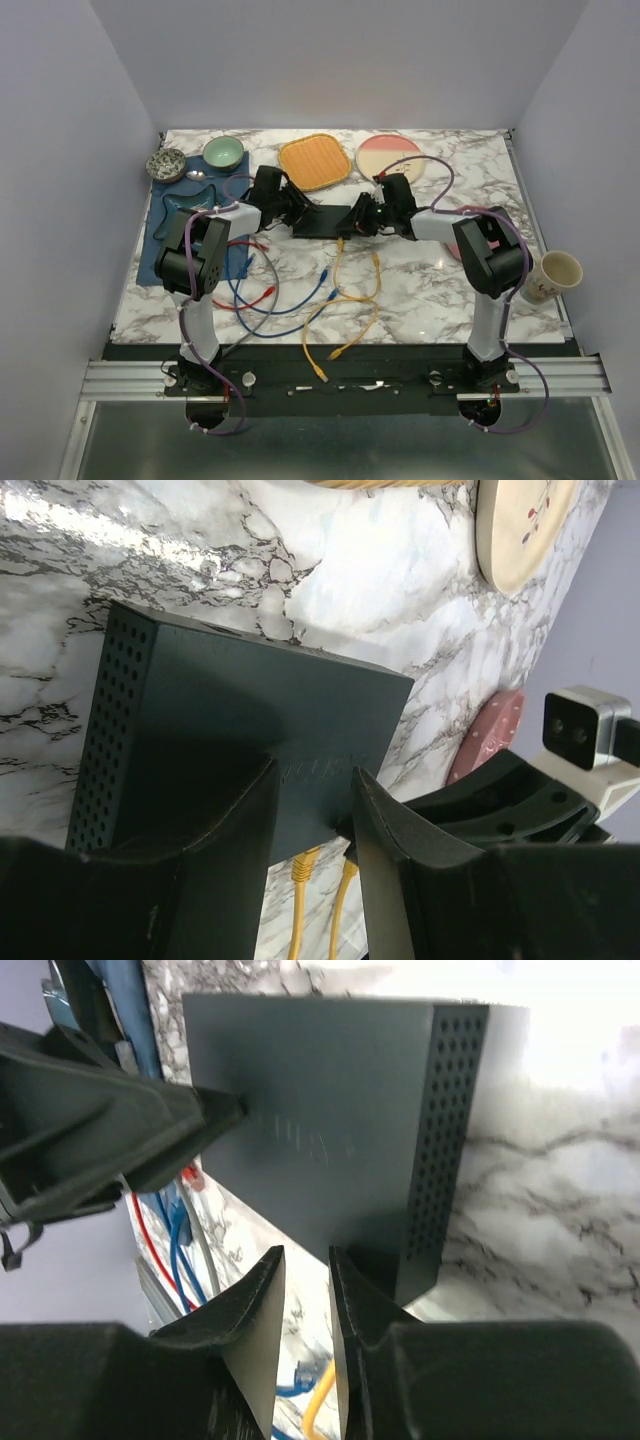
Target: Pull the plug from the switch port
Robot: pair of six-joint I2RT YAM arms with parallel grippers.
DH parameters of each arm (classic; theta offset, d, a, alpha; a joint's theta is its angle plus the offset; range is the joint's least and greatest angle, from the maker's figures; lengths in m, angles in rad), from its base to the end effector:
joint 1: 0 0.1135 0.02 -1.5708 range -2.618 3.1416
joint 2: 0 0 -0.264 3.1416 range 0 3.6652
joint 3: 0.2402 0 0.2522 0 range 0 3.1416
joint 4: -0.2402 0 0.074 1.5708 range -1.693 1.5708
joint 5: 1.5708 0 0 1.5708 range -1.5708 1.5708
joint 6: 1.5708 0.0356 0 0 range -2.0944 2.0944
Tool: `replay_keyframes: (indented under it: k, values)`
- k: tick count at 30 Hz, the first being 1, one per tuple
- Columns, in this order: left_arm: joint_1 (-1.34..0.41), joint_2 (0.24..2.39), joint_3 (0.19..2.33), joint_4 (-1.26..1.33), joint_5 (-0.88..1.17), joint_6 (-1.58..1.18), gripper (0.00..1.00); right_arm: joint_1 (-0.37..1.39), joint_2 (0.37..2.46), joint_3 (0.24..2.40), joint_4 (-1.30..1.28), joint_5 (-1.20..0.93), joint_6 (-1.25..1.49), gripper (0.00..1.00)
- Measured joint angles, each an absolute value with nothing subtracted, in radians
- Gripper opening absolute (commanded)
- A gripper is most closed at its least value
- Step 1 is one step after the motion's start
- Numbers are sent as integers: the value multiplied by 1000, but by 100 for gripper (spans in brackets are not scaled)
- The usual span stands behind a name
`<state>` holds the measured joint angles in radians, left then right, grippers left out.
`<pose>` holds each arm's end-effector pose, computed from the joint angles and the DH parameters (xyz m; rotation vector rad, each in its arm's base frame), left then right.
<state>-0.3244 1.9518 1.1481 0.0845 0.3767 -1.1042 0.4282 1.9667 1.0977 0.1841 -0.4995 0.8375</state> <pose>0.3863 -0.1437 0.1533 -0.7526 2.4019 -1.1062 0.3634 0.1846 0.1422 0.2071 2.4526 1.1882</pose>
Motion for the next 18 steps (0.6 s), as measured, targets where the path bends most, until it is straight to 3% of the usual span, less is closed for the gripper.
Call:
replay_keyframes:
  k: [6,13,18]
  values:
    - [-336,1950,1117,137,382,-1107,50,422,2002,1151,176,-495,836,33]
    - [-343,1908,1073,136,374,-1111,50,417,1899,1043,155,-416,787,11]
    - [-302,1880,1073,79,328,-1110,50,417,1786,899,133,-371,773,5]
